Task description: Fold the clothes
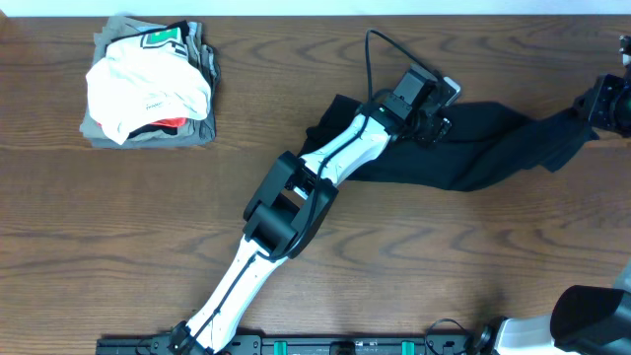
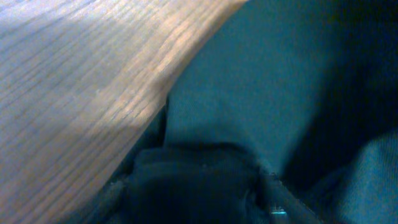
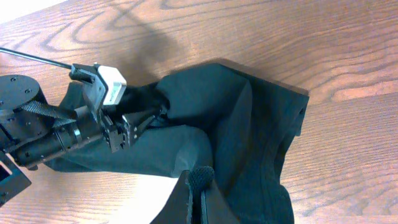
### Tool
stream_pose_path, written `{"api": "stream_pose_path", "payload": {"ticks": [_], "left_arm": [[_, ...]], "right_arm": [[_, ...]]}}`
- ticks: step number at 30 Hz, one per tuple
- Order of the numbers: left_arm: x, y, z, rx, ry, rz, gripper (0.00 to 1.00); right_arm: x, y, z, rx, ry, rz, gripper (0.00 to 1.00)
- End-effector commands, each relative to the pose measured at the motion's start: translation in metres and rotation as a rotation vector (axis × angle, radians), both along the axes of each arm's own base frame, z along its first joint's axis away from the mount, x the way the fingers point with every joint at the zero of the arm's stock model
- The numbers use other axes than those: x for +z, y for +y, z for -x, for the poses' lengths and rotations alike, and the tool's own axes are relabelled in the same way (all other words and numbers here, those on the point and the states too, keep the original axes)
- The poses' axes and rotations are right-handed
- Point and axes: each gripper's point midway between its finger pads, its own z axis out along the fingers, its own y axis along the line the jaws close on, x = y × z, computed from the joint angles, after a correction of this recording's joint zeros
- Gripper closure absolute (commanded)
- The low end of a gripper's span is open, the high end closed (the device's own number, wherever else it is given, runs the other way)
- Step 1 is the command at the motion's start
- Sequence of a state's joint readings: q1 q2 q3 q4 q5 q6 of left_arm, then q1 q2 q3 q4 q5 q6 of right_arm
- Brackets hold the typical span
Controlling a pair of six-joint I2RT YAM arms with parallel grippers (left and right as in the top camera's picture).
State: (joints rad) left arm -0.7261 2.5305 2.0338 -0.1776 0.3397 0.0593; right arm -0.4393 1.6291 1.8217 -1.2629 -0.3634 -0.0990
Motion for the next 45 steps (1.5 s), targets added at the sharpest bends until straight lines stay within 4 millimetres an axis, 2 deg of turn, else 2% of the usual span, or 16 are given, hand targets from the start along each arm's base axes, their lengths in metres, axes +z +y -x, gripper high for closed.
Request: {"api": "stream_pose_path", "payload": {"ticks": [1,3,6,8,10,15,21,25,28,31,33,35,38,45], "left_arm": [[-0.011,0.003,-0.004,0.067,-0.008,-0.035,0.69],[-0.011,0.005,-0.007,0.088,-0.015,-0.044,0.87],[-0.003,0.011,-0.015,0.127,-0.028,-0.044,0.91],[0.011,0.021,-0.026,0.172,-0.044,-0.046,0.93],[0.032,0.034,-0.035,0.204,-0.061,-0.047,0.94],[0.104,0.077,-0.051,0.273,-0.09,-0.021,0.94],[0.195,0.132,-0.054,0.349,-0.146,0.024,0.94],[0.233,0.16,-0.047,0.367,-0.184,0.019,0.94],[0.252,0.183,-0.04,0.396,-0.204,-0.013,0.94],[0.269,0.222,-0.04,0.493,-0.274,-0.119,0.94],[0.289,0.263,-0.043,0.639,-0.348,-0.205,0.94],[0.313,0.295,-0.038,0.74,-0.398,-0.243,0.94],[0.347,0.325,-0.019,0.797,-0.431,-0.231,0.94],[0.417,0.371,0.042,0.862,-0.51,-0.157,0.94]], "right_arm": [[0.001,0.004,0.001,0.021,-0.004,0.01,0.99],[0.001,0.004,0.001,0.022,-0.004,0.011,0.99],[0.001,0.004,0.001,0.026,-0.004,0.014,0.99],[0.001,0.004,0.001,0.026,-0.004,0.014,0.99],[0.001,0.004,0.001,0.026,-0.005,0.014,0.99],[0.001,0.004,0.001,0.027,-0.005,0.014,0.99],[0.001,0.004,0.001,0.027,-0.005,0.014,0.99],[0.001,0.004,0.001,0.026,-0.002,0.012,0.99],[0.002,0.003,0.0,0.026,-0.01,0.016,0.99],[0.006,0.003,-0.005,0.031,-0.037,0.017,0.99],[0.01,0.002,-0.008,0.033,-0.058,0.024,0.99],[0.015,0.002,-0.011,0.038,-0.081,0.023,0.99],[0.029,0.003,-0.015,0.044,-0.123,0.03,0.99],[0.078,0.0,-0.007,0.03,-0.222,0.081,0.99]]}}
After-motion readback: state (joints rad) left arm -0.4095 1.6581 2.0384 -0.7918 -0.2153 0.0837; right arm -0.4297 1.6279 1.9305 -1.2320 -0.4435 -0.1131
